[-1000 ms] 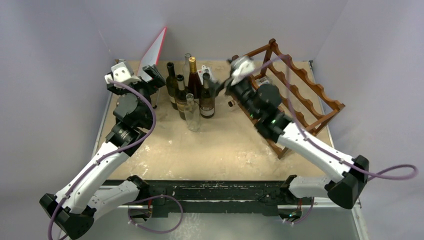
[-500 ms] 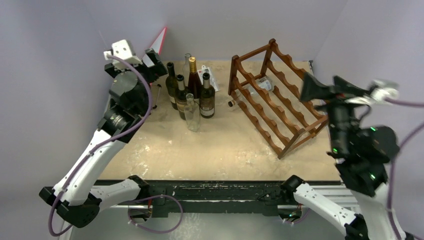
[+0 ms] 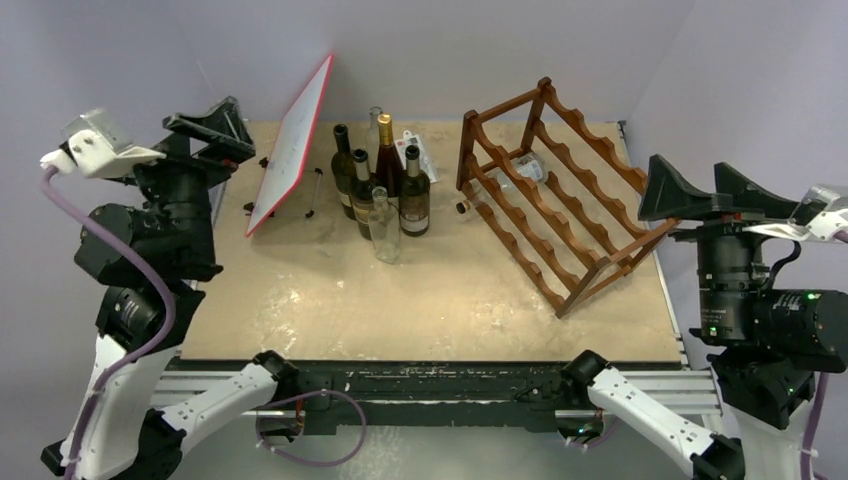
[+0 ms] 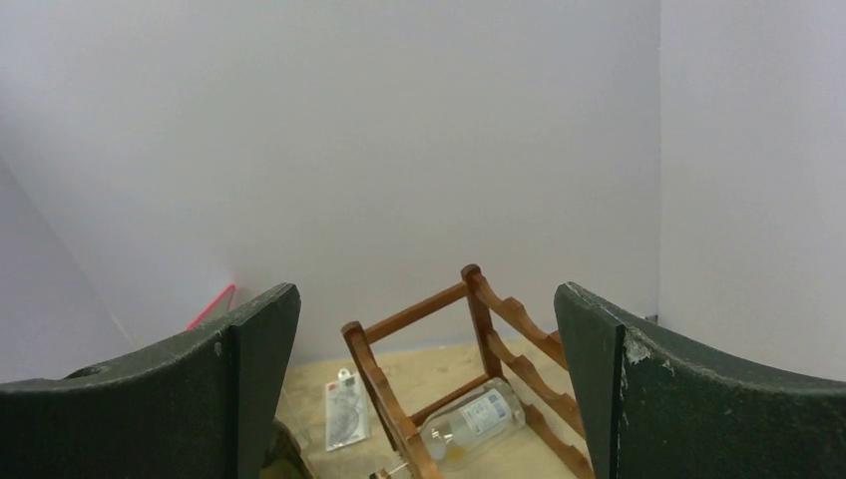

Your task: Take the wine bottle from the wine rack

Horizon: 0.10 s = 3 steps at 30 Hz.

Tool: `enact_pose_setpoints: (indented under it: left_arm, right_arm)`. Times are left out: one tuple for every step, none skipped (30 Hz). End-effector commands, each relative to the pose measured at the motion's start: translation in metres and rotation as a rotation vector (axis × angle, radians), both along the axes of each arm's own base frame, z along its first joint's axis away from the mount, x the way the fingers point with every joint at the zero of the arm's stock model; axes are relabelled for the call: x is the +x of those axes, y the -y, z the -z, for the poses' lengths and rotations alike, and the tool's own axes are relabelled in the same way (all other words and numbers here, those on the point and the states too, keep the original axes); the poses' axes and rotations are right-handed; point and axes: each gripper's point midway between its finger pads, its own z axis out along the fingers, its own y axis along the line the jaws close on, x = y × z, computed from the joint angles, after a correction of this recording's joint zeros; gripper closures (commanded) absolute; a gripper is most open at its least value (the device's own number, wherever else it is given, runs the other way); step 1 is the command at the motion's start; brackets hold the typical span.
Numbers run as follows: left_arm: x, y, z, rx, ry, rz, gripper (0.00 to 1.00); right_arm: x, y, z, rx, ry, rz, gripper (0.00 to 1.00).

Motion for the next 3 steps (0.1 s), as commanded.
enact_pose_setpoints:
  left_arm:
    - [-0.0006,-0.0011,0.0022,-0.019,-0.014,0.002,0.0]
    - [-0.0011,-0.0013,0.0027,-0.023,-0.014,0.003,0.0]
    - [-0.0001,-0.0003,0.0047,-0.022,-0.018,0.005,0.0]
  right_arm:
    - [-0.0074,0.0053,-0.0138,-0.023,0.04,0.009,0.0]
    - [-0.005,0.0069,-0.0115,-0.016,0.031,0.025,0.0]
    - [-0.0024,0.0076,-0.009,-0.016,0.019,0.038,0.0]
